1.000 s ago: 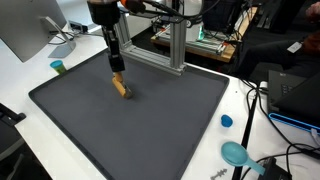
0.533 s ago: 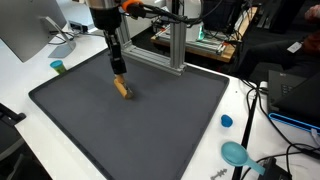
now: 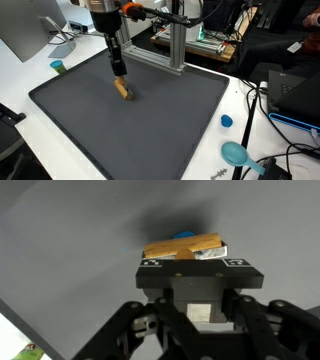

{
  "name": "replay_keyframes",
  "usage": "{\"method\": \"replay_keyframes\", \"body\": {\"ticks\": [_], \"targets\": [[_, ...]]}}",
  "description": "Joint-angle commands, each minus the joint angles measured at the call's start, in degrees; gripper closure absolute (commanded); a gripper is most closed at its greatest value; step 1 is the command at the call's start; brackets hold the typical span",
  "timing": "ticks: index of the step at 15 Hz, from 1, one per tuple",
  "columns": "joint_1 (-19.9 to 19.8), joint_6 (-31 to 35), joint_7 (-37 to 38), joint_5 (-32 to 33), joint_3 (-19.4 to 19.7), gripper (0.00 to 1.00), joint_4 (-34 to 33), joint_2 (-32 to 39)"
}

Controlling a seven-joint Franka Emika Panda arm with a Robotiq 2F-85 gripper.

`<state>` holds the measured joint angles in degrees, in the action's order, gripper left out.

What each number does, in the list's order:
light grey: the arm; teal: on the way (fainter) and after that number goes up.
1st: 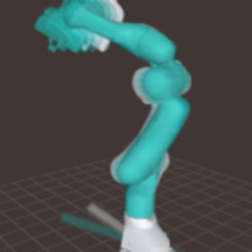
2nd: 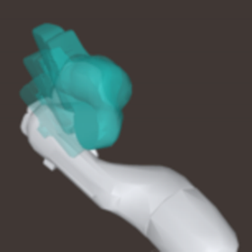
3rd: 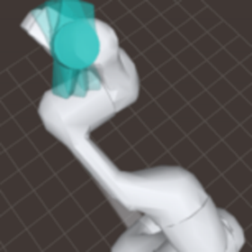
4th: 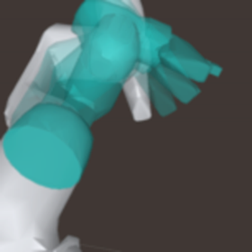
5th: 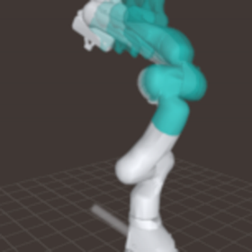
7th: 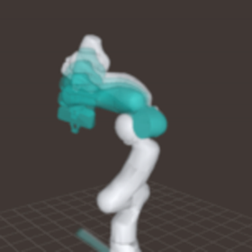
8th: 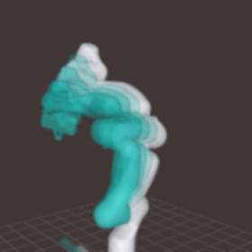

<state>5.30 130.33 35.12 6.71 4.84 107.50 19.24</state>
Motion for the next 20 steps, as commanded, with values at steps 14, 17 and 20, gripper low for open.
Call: {"method": "replay_keyframes", "body": {"ticks": [14, 17, 20], "targets": [[-2.7, -8.6, -12.7, -7.8, -1.8, 0.78, -5.4, 4.8], [-2.0, -6.3, -11.1, -5.8, -0.6, 0.53, -5.1, 3.5], [-2.3, -6.6, -11.8, -6.4, -0.7, 0.53, -5.1, 3.5]]}}
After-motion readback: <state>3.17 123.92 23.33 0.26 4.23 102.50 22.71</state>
